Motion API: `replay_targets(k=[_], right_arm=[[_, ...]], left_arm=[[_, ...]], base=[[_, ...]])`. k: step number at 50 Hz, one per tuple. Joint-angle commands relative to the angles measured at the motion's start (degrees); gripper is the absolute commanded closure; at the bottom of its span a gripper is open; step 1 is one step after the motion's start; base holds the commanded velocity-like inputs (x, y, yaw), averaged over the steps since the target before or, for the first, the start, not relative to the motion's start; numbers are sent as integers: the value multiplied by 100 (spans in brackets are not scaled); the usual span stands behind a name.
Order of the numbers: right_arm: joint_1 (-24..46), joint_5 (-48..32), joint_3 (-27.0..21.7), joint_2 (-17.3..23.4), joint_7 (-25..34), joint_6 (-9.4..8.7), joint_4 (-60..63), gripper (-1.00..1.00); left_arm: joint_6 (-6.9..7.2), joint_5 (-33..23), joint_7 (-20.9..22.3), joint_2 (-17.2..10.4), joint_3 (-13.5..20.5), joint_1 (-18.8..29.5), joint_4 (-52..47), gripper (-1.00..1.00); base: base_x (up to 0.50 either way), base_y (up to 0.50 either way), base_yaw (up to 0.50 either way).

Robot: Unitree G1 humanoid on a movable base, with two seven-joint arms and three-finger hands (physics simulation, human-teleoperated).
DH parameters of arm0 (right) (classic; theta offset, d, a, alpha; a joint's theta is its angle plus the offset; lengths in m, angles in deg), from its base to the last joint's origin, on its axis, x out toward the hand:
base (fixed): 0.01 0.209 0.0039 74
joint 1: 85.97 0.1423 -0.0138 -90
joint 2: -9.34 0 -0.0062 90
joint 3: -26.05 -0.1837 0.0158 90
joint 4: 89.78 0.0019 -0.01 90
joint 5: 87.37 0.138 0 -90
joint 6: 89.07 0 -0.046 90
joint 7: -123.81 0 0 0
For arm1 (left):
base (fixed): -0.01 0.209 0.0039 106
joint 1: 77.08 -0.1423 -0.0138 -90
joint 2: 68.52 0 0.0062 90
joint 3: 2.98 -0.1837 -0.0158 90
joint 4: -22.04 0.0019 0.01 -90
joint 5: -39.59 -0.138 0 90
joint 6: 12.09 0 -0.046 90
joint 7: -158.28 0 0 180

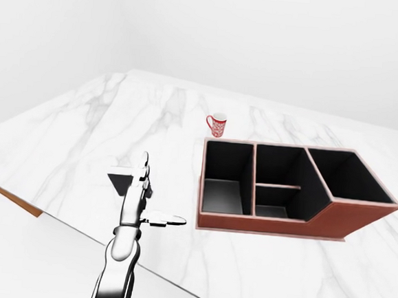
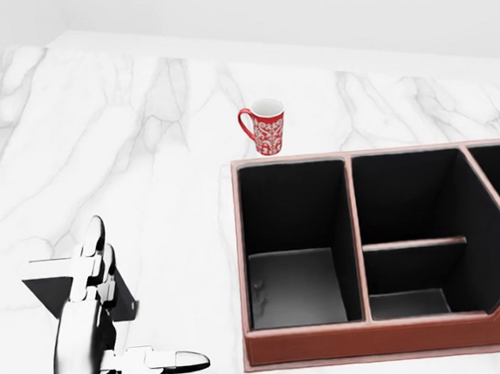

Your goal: Pick up the book and place it in the left compartment of the caddy.

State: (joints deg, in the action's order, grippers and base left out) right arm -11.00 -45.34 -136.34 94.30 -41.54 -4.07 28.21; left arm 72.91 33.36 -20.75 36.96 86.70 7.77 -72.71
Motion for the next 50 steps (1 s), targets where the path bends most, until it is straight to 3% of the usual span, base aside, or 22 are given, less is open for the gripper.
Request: replay_targets(k=[1, 6, 11, 16, 17, 20, 23, 26, 27, 31, 32, 35, 36, 38, 40, 45, 46, 50], right_arm=[[2, -2, 10, -10, 15, 0, -13, -100], [-12, 107, -38, 8, -29, 0, 52, -100], [-10, 108, -20, 1, -14, 0, 45, -100], [5, 63, 12, 7, -18, 0, 5, -100], [5, 52, 24, -9, -1, 0, -15, -100], [-5, 110, -2, 3, -24, 0, 20, -100], [7, 88, 20, 10, -21, 0, -18, -100], [4, 69, 27, 11, -21, 0, -24, -100], [0, 75, 23, 4, -17, 0, -24, -100], [-2, 71, 21, 5, -20, 0, -9, -100], [2, 68, 22, 8, -23, 0, -16, -100], [7, 57, 33, 11, -29, 0, -26, -100], [7, 63, 33, 9, -30, 0, -23, -100], [7, 59, 41, 7, -27, 0, -25, -100], [10, 55, 47, 8, -24, 0, -30, -100], [9, 54, 55, 0, -8, 0, -52, -100], [14, 39, 71, -9, 6, 0, -77, -100], [6, 76, 56, 4, -12, 0, -47, -100]], left_arm=[[0, -44, -32, 1, -11, -25, -31, -100], [0, -109, -92, 2, 6, -22, -26, -100], [0, -627, -491, -7, 49, -60, -41, -100], [0, -843, -628, -15, 46, -105, -147, -100], [0, -1250, -857, -21, 63, -110, -260, -100], [0, -1317, -888, -26, 70, -101, -340, -100], [0, -2043, -1317, -59, 132, -94, -436, -100], [0, -2208, -1403, -82, 156, -94, -541, -100], [0, -2546, -1566, -130, 137, -103, -532, -100], [0, -2945, -1790, -154, 154, -130, -478, -100], [0, -2850, -1693, -140, 150, -157, -543, -100], [0, -3240, -1820, -126, 155, -233, -802, -100], [0, -3799, -2105, -87, 199, -214, -925, -100], [0, -3710, -2204, -50, 241, -205, -1017, -100], [0, -4211, -2500, -130, 278, -121, -1051, -100], [0, -4755, -2853, -212, 242, -115, -1033, -100], [0, -4932, -3097, -228, 258, -152, -1101, -100], [0, -5376, -3097, -288, 209, -125, -936, -100]], base=[[14, 5, 0], [13, 5, 0], [2, 1, 0], [0, 0, 0], [0, 0, 0], [0, 0, 0], [0, 0, 0], [0, 0, 0], [0, 0, 0], [0, 0, 0], [0, 0, 0], [0, 0, 0], [0, 0, 0], [0, 0, 0], [0, 0, 0], [0, 0, 0], [0, 0, 0], [0, 0, 0]])
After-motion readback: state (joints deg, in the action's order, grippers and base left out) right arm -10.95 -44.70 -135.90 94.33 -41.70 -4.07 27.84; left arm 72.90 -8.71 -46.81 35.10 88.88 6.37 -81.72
